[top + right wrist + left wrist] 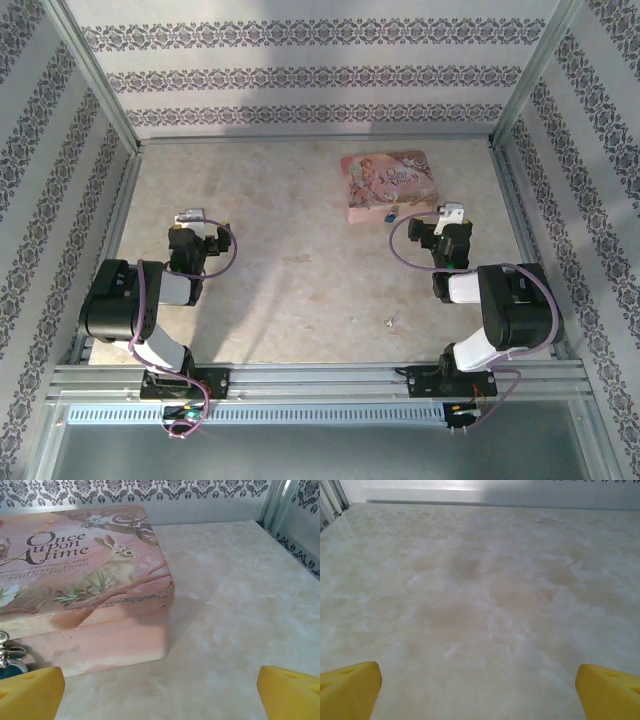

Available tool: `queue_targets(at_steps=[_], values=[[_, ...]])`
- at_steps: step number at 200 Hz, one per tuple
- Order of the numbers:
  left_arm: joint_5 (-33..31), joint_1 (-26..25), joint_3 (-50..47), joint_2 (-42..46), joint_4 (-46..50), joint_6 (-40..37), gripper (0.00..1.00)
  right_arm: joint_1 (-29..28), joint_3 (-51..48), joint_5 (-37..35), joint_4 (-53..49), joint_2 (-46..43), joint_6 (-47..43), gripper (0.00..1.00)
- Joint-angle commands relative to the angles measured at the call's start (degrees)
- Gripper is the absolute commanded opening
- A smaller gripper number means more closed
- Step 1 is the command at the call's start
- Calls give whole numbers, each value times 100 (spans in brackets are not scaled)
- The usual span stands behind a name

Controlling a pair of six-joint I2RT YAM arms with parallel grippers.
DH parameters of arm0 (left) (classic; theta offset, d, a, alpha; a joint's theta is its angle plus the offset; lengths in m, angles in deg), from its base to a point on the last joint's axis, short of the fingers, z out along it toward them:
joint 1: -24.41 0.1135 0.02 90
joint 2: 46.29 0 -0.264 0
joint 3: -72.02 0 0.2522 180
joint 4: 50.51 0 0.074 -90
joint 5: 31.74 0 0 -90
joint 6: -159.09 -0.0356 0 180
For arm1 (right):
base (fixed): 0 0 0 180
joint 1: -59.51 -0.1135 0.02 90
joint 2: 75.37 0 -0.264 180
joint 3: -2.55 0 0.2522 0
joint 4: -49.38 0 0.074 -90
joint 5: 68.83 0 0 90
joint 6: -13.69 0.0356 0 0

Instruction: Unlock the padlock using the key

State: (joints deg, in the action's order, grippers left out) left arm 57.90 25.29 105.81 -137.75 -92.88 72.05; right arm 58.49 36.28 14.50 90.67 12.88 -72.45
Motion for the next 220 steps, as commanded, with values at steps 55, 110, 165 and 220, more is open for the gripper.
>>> queue_targets(at_steps=[55,110,165,220], values=[[78,60,80,5,-93,-103,99,-57,-62,-71,76,-44,-113,98],[80,61,80,5,-103,-103,99,-57,-63,-76,76,-42,-112,98],[73,55,89,7,-80,-98,99,-41,-63,-50,76,-44,-96,98],[56,61,-496,624,-669,-112,99,4,171,57,-1013,-1046,-30,98]])
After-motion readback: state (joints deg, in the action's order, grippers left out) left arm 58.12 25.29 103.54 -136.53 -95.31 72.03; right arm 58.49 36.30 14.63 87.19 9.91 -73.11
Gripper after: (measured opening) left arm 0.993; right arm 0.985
